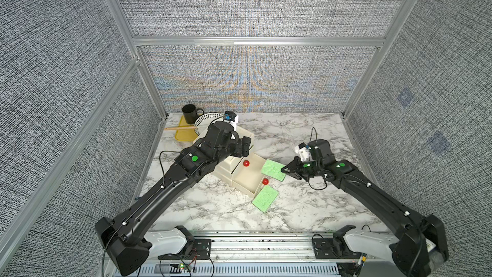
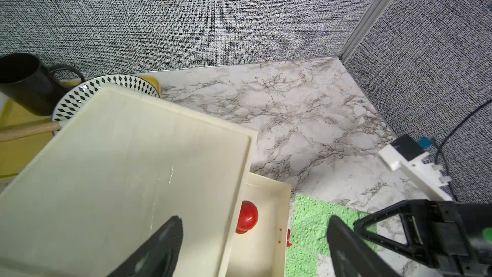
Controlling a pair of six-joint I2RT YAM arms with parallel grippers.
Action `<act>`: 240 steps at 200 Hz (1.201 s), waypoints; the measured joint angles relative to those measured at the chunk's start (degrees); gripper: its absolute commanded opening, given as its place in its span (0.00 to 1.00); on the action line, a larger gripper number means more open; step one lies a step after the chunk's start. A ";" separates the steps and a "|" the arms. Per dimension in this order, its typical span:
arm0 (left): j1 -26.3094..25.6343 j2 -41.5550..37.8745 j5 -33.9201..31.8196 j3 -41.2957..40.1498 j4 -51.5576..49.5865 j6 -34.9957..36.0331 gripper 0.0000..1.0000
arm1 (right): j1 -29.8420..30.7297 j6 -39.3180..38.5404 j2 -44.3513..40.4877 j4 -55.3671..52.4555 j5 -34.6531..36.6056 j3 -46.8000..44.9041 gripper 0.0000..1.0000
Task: Please put the sticky notes in the drawer by color
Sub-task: Place the sponge in the drawer.
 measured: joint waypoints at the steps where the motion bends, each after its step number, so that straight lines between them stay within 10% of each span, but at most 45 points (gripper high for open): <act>1: 0.00 -0.02 0.00 -0.02 0.02 0.07 0.87 | 0.11 0.04 0.20 0.09 0.04 0.09 0.00; 215: 0.07 -4.39 -1.46 -4.24 0.17 0.94 0.91 | 5.29 3.50 30.51 11.74 4.22 13.31 0.00; 240: 0.07 -4.39 -1.51 -4.26 0.17 0.92 0.99 | 5.51 3.28 32.04 11.56 5.40 15.69 0.37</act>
